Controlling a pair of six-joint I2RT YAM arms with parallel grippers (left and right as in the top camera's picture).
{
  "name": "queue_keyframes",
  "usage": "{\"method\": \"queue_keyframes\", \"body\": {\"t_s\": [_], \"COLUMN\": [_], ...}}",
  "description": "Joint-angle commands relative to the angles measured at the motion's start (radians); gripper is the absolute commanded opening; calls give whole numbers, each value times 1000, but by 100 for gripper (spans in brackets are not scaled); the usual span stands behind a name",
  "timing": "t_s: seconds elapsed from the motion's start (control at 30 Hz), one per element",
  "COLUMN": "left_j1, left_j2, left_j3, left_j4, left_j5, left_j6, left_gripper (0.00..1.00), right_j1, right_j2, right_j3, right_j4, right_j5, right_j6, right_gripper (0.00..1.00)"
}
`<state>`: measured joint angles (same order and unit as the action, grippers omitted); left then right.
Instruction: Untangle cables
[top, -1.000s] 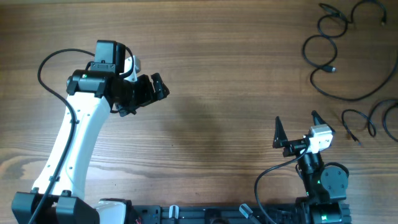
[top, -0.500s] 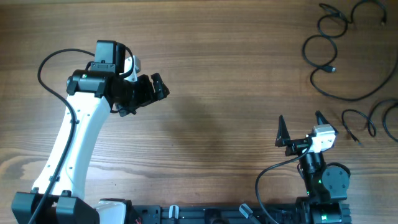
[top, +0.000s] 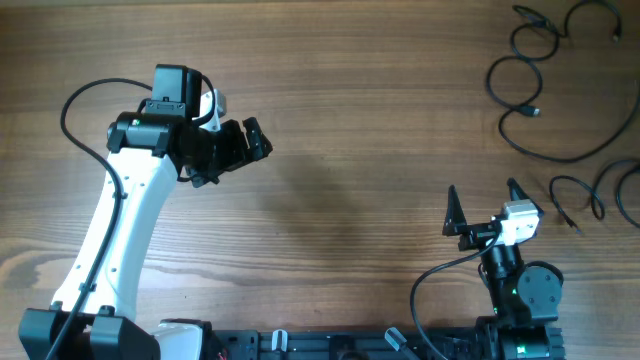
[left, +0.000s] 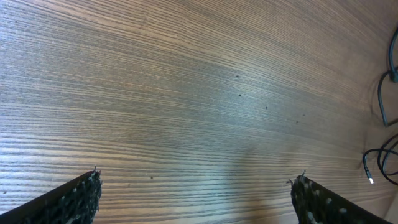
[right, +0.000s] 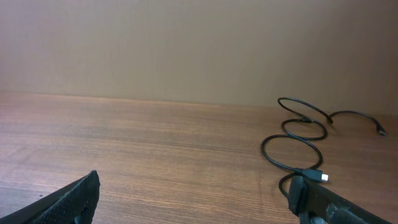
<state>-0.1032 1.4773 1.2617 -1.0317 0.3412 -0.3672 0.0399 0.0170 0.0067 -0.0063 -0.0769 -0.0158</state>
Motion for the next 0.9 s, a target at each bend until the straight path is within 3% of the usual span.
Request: {"method": "queue_keyframes", "body": {"t_s": [0.0, 0.87], "left_j1": [5, 5], "left_j2": [-18, -24], "left_j3": [14, 14], "left_j4": [0, -34], "left_j5": [-2, -27], "left_j6": [20, 21], "left_gripper": [100, 100], "right_j1": [-4, -4], "right_j2": [-14, -13], "right_j3": [0, 0], "right_j4": [6, 6], "right_j5": [10, 10], "right_j6": [18, 19], "right_gripper": [100, 100]}}
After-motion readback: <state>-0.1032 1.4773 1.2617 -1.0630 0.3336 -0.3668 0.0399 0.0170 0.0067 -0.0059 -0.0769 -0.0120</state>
